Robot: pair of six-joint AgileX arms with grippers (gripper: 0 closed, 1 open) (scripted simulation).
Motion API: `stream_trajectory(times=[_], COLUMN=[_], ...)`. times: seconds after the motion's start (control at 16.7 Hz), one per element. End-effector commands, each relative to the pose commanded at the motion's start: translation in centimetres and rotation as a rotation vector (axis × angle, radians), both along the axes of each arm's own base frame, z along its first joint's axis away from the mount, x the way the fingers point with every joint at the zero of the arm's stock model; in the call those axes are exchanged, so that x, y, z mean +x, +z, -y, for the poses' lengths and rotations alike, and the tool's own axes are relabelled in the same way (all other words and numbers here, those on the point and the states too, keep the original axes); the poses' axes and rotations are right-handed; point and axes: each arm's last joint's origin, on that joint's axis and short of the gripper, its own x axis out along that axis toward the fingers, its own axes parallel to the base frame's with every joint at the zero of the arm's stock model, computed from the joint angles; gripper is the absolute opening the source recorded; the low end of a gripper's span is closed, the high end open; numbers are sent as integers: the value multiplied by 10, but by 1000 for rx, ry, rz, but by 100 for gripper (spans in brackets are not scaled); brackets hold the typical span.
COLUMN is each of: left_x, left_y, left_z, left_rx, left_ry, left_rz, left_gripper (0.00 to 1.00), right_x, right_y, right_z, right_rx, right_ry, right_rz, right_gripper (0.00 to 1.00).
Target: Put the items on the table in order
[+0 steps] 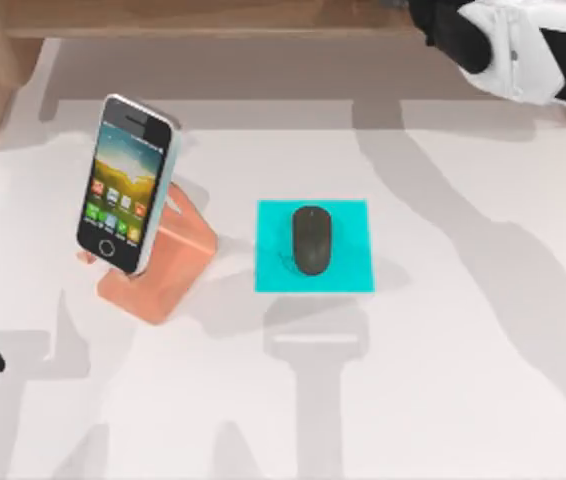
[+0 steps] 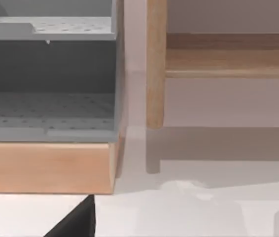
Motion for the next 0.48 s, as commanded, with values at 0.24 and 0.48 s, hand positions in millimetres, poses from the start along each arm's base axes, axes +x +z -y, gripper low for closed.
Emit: stream_trajectory(times=[0.24, 0.48], left_x=[0, 0], left_y=[0, 0], left_z=[0, 0], left_rx=[0, 0], left_ry=[0, 0], left_rz=[0, 0], left_gripper=[100, 100], right_x=[6, 6], right_y=[-7, -7], right_z=[10, 10], right_rx=[-26, -26], right_ry=[-20, -20], right_rz=[-17, -17], right_gripper=[0, 15])
